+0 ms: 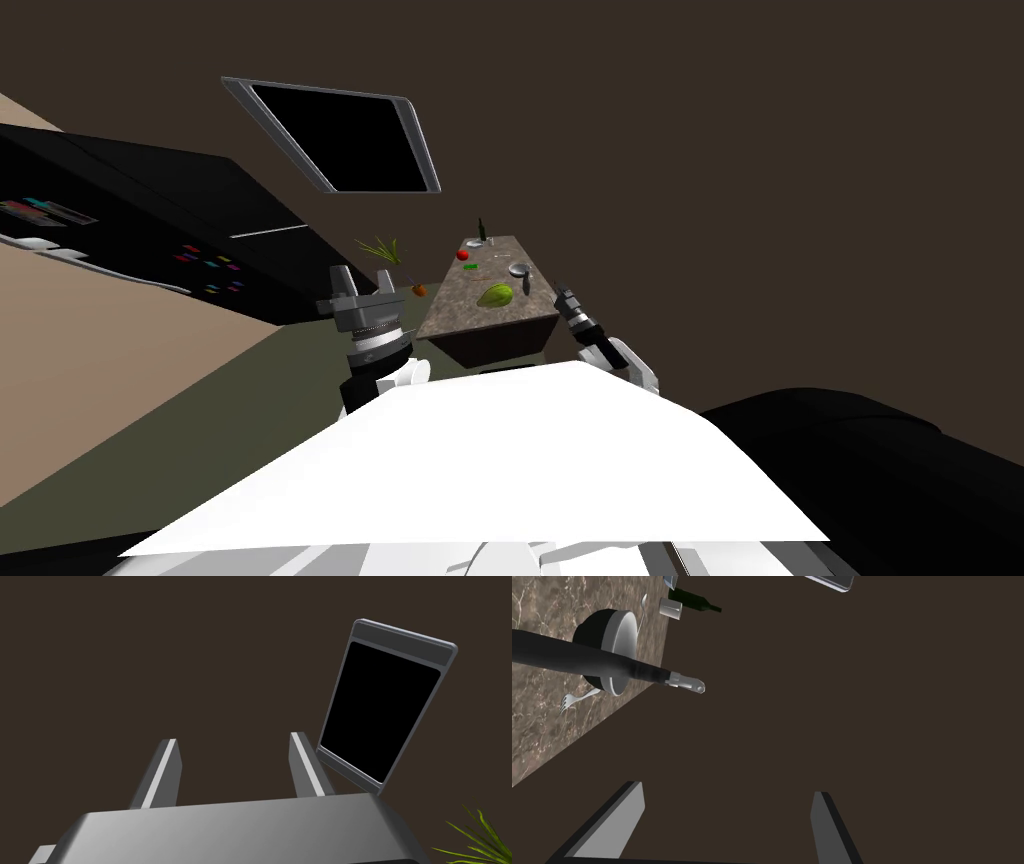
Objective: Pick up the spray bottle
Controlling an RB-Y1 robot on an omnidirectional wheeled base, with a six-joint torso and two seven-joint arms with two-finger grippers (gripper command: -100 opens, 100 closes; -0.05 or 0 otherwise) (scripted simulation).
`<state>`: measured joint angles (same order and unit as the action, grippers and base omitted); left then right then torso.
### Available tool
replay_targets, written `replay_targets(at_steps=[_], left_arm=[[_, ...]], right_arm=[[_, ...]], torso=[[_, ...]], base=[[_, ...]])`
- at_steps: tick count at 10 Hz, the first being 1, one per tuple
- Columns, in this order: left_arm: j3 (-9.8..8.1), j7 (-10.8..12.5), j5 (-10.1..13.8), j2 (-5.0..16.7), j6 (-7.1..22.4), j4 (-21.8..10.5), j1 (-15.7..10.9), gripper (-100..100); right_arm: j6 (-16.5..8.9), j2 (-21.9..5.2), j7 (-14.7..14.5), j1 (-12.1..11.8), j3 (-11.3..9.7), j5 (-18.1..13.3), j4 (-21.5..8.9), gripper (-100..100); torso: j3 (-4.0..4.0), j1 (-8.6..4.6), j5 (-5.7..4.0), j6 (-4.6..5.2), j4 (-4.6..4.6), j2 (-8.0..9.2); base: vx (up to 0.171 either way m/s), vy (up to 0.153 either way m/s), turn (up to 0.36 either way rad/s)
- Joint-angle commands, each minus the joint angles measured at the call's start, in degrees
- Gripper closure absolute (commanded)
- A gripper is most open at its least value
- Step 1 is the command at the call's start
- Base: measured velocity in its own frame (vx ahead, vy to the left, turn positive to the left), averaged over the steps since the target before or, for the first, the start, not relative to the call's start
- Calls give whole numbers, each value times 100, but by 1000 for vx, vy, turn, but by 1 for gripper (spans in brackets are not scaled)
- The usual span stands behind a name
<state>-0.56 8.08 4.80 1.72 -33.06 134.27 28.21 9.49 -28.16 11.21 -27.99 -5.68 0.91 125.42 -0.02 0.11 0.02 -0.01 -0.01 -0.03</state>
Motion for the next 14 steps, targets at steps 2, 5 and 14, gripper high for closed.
replay_targets(at_steps=[2, 5, 14], left_arm=[[0, 0, 0, 0, 0, 0, 1, 0], [0, 0, 0, 0, 0, 0, 0, 0], [-1, 0, 0, 0, 0, 0, 1, 0]], right_arm=[[-266, -417, 116, -46, -72, 114, 6, -100], [-422, -827, 184, -71, -129, 187, -14, -100], [-1206, -2284, 478, -146, -421, 547, -227, -100]], torso=[[0, -1, 0, 3, 0, 0], [1, -3, -1, 0, 0, 1], [2, -6, -1, 6, 1, 3]], base=[[11, 29, 114], [6, 21, 112], [7, 22, 133]])
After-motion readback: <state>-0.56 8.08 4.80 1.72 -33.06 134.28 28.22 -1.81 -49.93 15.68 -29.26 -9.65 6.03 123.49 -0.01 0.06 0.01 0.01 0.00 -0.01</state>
